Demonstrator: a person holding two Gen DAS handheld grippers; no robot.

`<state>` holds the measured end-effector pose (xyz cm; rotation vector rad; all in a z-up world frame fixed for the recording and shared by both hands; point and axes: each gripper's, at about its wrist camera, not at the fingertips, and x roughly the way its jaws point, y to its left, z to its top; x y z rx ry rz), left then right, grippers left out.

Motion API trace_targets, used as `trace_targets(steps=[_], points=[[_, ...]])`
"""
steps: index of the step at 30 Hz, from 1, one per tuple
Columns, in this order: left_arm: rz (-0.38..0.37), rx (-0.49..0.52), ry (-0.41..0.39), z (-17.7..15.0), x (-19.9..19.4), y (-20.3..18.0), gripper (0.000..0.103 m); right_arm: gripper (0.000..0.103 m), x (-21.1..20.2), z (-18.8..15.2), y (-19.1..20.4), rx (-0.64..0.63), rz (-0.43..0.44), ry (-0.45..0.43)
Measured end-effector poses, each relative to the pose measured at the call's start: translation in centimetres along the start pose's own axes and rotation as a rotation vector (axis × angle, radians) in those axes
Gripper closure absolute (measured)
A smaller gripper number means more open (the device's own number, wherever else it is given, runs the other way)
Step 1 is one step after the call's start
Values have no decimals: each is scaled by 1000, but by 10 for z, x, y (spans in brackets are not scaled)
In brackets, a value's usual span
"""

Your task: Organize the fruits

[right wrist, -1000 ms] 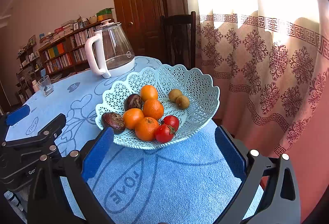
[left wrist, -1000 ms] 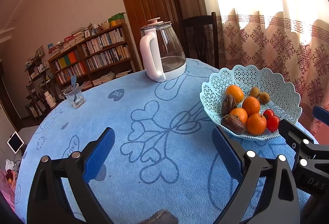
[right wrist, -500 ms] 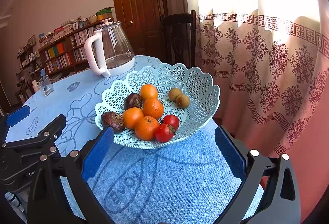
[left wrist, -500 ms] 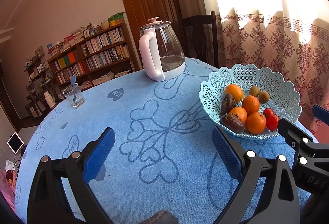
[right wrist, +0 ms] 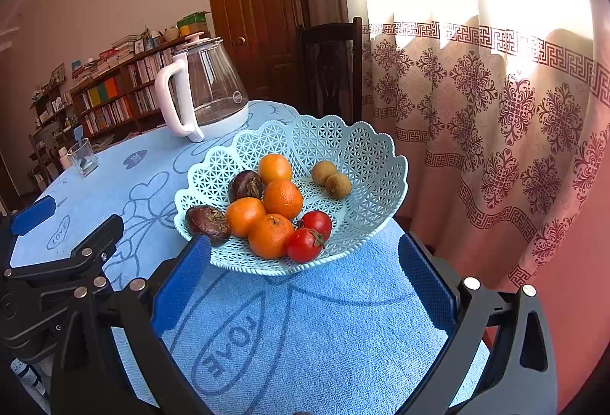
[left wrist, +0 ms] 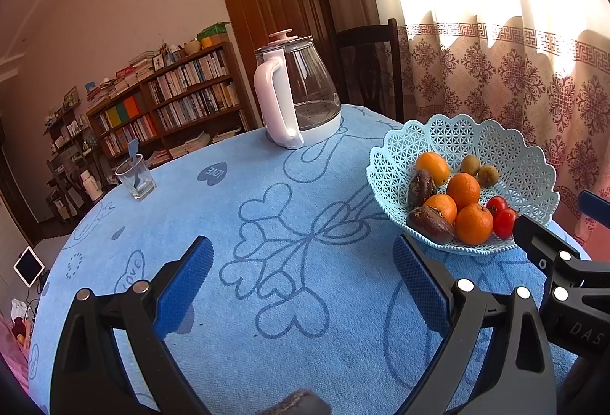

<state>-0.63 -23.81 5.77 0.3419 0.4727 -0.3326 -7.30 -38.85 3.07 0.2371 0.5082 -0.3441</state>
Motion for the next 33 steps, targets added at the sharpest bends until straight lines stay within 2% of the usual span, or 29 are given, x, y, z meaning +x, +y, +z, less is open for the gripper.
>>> trace_targets(steps=[33], points=[[9,3,-16,-2,-9,6,9,3,1,1,0,-2,-3,2]])
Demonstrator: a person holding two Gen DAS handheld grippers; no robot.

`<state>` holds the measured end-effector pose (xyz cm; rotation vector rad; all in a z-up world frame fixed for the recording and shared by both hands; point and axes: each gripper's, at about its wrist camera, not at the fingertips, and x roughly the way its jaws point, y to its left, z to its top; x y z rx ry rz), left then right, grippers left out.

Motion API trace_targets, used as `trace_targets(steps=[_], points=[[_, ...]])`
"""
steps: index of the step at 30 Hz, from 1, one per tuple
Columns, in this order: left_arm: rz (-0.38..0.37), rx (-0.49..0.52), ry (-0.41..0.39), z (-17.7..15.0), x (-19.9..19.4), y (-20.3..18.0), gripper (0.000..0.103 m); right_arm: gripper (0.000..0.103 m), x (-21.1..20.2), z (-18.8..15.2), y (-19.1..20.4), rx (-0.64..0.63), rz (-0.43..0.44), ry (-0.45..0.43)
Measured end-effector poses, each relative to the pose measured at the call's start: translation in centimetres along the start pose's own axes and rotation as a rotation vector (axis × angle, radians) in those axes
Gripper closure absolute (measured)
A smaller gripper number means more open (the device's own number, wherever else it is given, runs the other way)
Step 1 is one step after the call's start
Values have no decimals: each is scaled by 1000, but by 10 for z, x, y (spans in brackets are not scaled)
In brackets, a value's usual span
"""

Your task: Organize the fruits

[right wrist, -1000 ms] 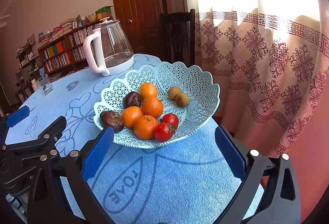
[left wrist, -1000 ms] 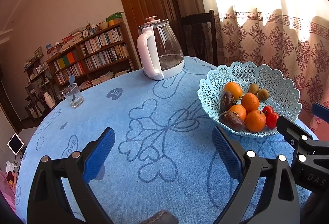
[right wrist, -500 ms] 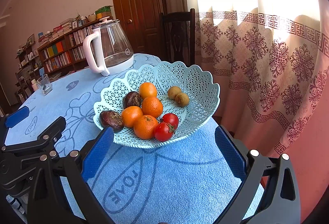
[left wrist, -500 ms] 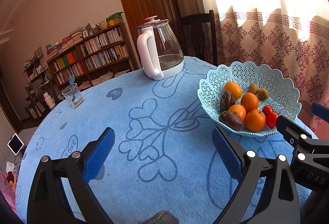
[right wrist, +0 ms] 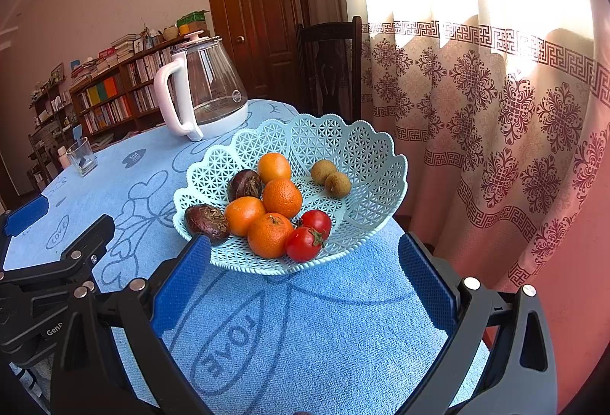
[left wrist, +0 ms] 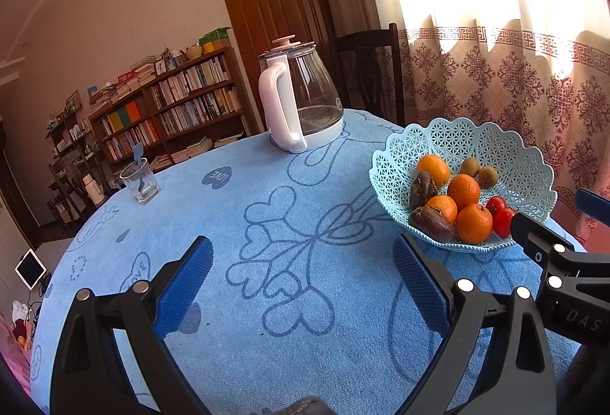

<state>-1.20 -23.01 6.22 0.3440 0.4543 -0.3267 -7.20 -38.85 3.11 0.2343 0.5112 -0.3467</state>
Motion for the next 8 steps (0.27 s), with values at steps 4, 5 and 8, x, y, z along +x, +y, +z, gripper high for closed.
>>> trace_targets(steps=[4,5,8], points=[[9,-48,41,-5,0,17,9,3,-3,-2,1,-6,-4,-2],[9,-63,56,-7,-1,23,9,3,-5,-3,3,-8,1,1],[34,-93,100,-19,-3,43,9,3,-7,-5,9,-24,7,9]])
